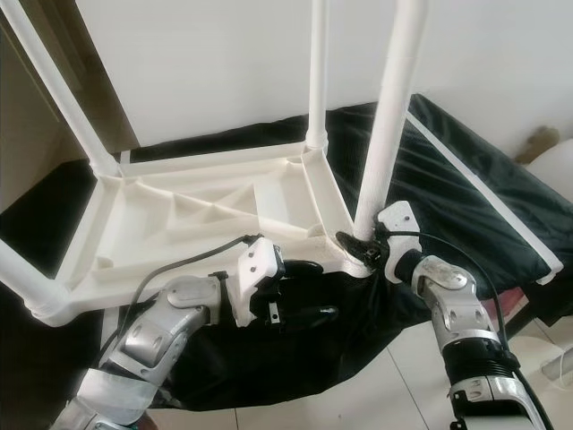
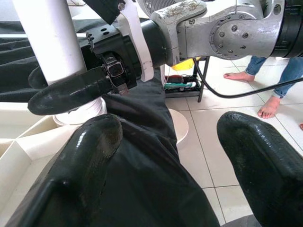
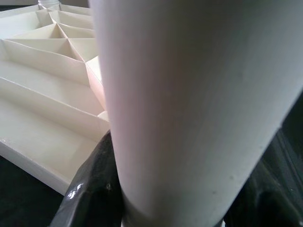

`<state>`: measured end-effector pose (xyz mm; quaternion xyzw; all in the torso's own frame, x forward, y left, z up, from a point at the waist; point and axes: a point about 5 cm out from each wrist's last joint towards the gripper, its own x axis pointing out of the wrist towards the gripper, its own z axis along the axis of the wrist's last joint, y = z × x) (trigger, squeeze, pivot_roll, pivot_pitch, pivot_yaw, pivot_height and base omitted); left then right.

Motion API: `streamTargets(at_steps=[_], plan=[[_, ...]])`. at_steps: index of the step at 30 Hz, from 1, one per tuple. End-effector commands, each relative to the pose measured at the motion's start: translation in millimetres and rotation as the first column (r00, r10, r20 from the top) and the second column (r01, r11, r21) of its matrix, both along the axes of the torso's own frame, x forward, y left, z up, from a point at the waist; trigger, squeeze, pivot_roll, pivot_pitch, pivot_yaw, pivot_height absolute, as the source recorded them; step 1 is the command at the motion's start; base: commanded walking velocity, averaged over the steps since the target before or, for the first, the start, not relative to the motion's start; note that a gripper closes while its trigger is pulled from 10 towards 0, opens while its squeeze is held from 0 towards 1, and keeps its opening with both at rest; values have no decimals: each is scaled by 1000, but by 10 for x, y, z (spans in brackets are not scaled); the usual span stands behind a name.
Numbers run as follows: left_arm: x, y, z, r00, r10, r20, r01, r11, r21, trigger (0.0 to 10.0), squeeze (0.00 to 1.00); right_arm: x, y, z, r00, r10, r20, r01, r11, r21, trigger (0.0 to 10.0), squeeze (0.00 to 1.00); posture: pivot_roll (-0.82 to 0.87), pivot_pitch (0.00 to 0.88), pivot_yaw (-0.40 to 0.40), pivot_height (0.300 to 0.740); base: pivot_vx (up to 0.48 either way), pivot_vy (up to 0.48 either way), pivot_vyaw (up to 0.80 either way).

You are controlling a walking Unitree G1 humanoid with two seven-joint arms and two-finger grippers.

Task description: Building children table

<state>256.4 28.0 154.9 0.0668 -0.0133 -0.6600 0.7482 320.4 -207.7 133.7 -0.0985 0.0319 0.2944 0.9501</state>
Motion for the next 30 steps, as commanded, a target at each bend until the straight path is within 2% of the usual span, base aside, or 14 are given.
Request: streamTargets(at_steps=[1,6,7,11,12,14,15,19,22,23,24,27,28,30], plan=[[20,6,-5,1000,4,-9,-4,1000,1,10000,0,-21,28,-69,999,32,-18,-33,999,-39,0,0,-100,0,72,740,0,0,0],[17,2,-5,1000,2,-10,-2,1000,1,10000,0,-47,29,-92,999,23,-35,-24,999,-21,0,0,-100,0,71,740,0,0,0],[14,1,-4,1000,2,-11,-2,1000,0,10000,0,-55,22,-116,999,0,-47,-1,1000,-21,10000,0,-101,0,70,740,0,0,0],[4,-2,-7,1000,1,-13,-1,1000,-3,10000,0,-63,11,-185,995,-73,-72,70,997,-45,10000,0,-101,0,69,740,0,0,0],[-3,-4,-14,1000,2,-16,-2,1000,-3,10000,0,-54,10,-214,987,-146,-72,143,988,-56,10000,0,-104,0,66,740,0,0,0],[-3,-4,-14,1000,2,-16,-2,1000,-3,10000,0,-54,10,-214,987,-146,-72,143,988,-56,10000,0,-104,0,66,740,0,0,0],[-10,-6,-20,1000,2,-17,-2,1000,-4,10000,0,-46,14,-232,976,-207,-72,203,978,-53,10000,0,-105,0,66,740,0,0,0],[-25,-22,-30,1000,3,-19,-3,1000,-7,10000,0,-74,142,-321,939,-330,-95,331,944,-5,10000,0,-107,0,65,740,0,0,0],[-30,-27,-33,1000,2,-19,-2,1000,-8,10000,0,-99,206,-365,925,-363,-110,366,931,8,10000,0,-107,0,65,740,0,0,0],[-40,-28,-36,1000,0,-24,-1,1000,-9,10000,0,-125,267,-417,889,-439,-128,443,896,8,10000,0,-107,0,67,740,0,0,0],[-40,-28,-36,1000,0,-24,-1,1000,-9,10000,0,-125,267,-417,889,-439,-128,443,896,8,10000,0,-107,0,67,740,0,0,0],[-52,-26,-40,1000,-4,-29,3,1000,-7,10000,0,-158,318,-456,793,-587,-163,599,800,34,10000,0,-104,0,67,740,0,0,0],[-52,-26,-40,1000,-4,-29,3,1000,-7,10000,0,-158,318,-456,793,-587,-163,599,800,34,10000,0,-104,0,67,740,0,0,0],[-55,-25,-41,1000,-5,-31,5,1000,-7,10000,0,-174,326,-465,743,-644,-183,660,750,40,10000,0,-104,0,66,740,0,0,0]])
